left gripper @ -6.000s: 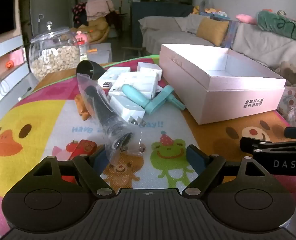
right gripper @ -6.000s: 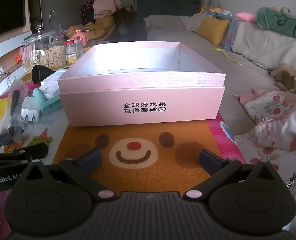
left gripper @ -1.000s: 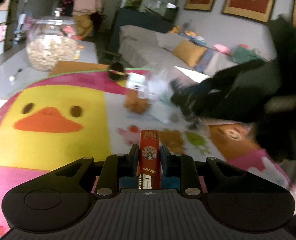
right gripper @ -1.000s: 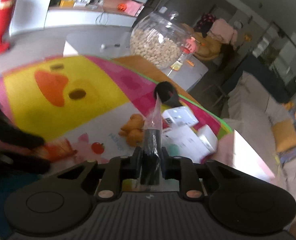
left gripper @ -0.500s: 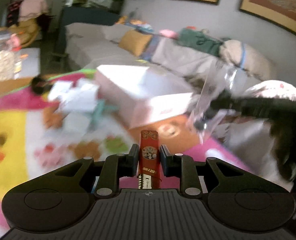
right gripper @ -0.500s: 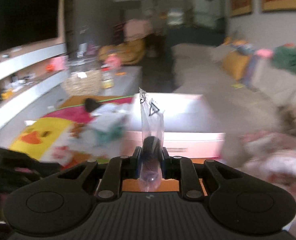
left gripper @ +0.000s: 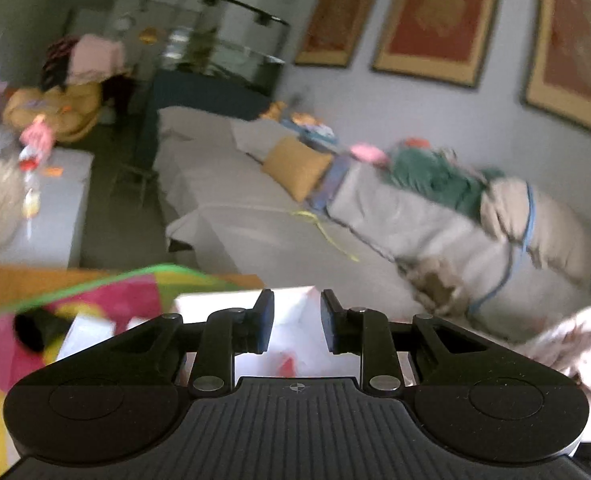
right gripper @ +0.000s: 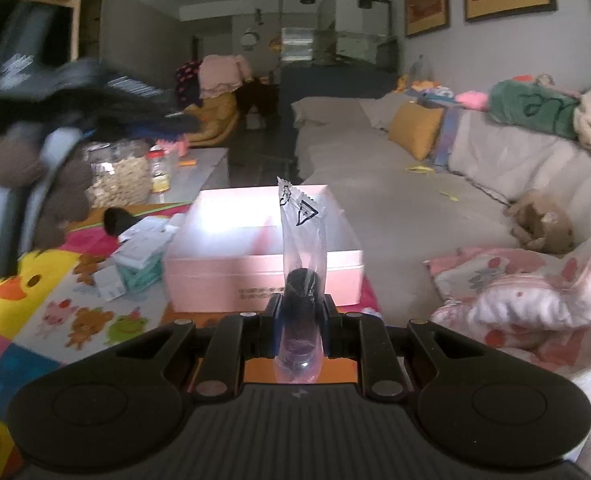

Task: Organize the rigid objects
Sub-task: 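Carry both items to the pink box and open the left gripper to drop the lighter inside, then lower the plastic bag into the pink box and open the right gripper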

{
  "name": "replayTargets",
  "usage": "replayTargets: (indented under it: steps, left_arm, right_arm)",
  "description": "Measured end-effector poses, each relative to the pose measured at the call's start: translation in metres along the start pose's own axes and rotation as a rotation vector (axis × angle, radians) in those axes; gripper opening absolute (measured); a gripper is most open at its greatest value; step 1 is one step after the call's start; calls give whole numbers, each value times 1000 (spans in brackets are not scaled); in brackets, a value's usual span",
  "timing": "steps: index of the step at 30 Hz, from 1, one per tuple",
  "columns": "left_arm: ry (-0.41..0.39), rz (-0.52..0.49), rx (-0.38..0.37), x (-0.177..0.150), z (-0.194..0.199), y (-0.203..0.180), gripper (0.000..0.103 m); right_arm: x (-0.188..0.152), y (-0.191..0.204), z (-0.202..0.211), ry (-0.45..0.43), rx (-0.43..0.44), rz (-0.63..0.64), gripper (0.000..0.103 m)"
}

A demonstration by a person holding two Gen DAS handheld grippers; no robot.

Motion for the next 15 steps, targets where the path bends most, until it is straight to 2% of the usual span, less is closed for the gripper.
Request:
replayTargets:
  steps: [4, 8, 10, 11, 12, 14, 15]
  left_arm:
    - [0, 55, 64, -29, 36, 48, 28]
    - [50, 83, 114, -59, 55, 87, 28]
    - [64, 80, 150, -65, 67, 103, 28]
    - [71, 71, 178, -69, 74, 114, 28]
    - [76, 63, 197, -72, 78, 121, 28]
    - [85, 50, 225, -78, 83, 131, 28]
    - [93, 51, 229, -82, 84, 134, 28]
  right_arm:
    - [26, -7, -8, -39, 2, -66, 18]
    - [88, -1, -32, -121, 142, -184, 19]
    - [117, 0, -54, -130, 176, -207, 37]
    - [126, 0, -66, -114, 152, -199, 57]
    - [131, -1, -75, -106, 110, -189, 65]
    - [130, -1, -86, -92, 33, -148, 65]
    - [125, 0, -88, -80, 21, -126, 65]
Point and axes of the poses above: each gripper's, at about its wrist camera, not at the fingertips, and z roughly against the way its jaws point, y to its left, x to its top, the point moved 9 cm from there along -z, roughly the way its jaws point, and after that the axes turned 8 degrees about z, right-handed, at the moved point
